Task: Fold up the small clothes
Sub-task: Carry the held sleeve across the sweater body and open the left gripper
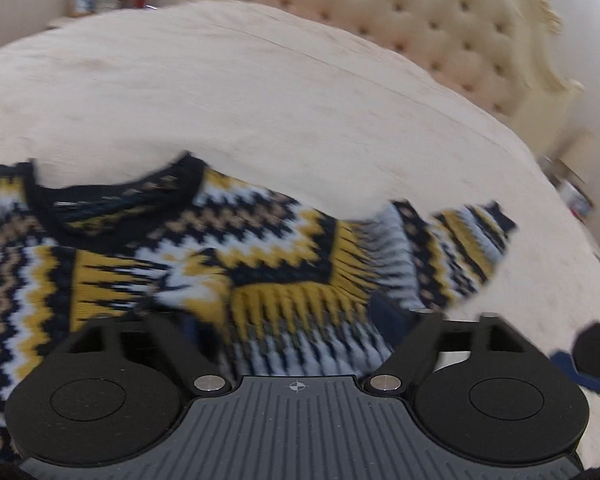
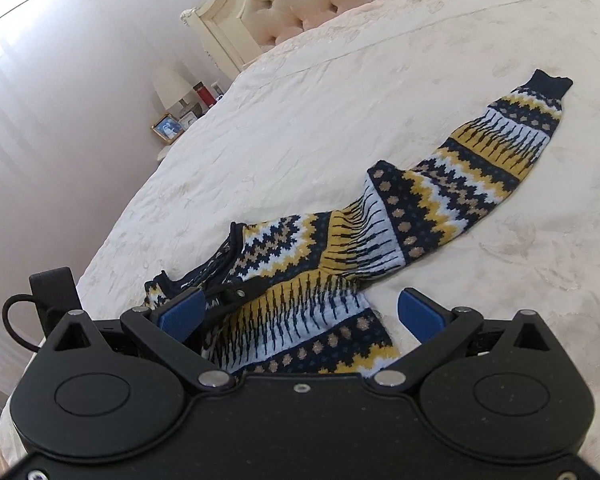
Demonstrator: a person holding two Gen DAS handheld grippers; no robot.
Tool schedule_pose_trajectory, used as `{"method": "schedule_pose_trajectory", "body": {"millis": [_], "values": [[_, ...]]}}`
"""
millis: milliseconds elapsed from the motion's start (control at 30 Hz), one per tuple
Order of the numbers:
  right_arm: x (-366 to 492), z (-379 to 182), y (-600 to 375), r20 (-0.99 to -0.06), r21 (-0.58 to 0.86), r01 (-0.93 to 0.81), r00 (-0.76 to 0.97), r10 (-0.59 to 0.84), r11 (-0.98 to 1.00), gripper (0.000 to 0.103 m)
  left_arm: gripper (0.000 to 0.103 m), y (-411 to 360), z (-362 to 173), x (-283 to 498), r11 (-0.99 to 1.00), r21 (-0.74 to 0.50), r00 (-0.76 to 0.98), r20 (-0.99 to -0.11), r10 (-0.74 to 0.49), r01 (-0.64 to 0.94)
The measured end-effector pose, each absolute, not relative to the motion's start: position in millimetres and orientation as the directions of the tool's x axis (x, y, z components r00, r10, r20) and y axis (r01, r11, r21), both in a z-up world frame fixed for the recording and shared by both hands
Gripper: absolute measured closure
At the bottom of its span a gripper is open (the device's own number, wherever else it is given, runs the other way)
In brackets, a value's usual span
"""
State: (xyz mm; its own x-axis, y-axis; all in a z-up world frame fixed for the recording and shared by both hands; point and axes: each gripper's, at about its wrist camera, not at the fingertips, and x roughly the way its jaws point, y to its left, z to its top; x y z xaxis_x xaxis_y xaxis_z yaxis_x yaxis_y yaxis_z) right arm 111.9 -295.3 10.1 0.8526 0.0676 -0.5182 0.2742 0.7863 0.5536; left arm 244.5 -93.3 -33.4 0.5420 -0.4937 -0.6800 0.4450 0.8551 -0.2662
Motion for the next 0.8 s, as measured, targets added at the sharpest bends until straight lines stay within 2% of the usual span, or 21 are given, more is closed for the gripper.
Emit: {"method": "schedule_pose_trajectory", "body": {"millis": [100,167,267,367,500,667,733,800], "values": [[110,12,-297,-0.514,0.547,0.289,0.857,0.043,0.786,0.001,0.015,-87,-29,242,0.84,-0.258,0.548,-0.66,-0.514,0.477],[108,13,-297,-0.511,0.535,0.301,0.859,0.019,0.789,0.001,0.0,-86,-28,238,0.817,-0.279,0.544,-0.632,-0.552,0.505],[107,14,-300,-0.503,0.539,0.316,0.864,-0.002,0.781,0.001,0.0,-100,-28,236,0.773,-0.271,0.505,-0.626,-0.595,0.574],[104,19,-302,-0.489,0.525,0.338,0.871,-0.048,0.781,0.001,0.0,-122,-29,241,0.777,-0.207,0.515,-0.644,-0.566,0.595],[96,24,-308,-0.465,0.498,0.364,0.878,-0.112,0.787,0.001,0.0,-137,-34,256,0.797,-0.194,0.52,-0.666,-0.535,0.572],[97,21,-317,-0.467,0.518,0.377,0.877,-0.115,0.768,0.001,0.0,-151,-54,261,0.802,-0.101,0.461,-0.773,-0.435,0.588],[98,19,-319,-0.475,0.517,0.38,0.873,-0.112,0.767,0.001,0.0,-147,-64,257,0.786,-0.112,0.426,-0.789,-0.442,0.608],[98,18,-319,-0.479,0.521,0.376,0.872,-0.102,0.766,0.001,0.0,-134,-69,251,0.789,-0.16,0.428,-0.767,-0.477,0.594]]}}
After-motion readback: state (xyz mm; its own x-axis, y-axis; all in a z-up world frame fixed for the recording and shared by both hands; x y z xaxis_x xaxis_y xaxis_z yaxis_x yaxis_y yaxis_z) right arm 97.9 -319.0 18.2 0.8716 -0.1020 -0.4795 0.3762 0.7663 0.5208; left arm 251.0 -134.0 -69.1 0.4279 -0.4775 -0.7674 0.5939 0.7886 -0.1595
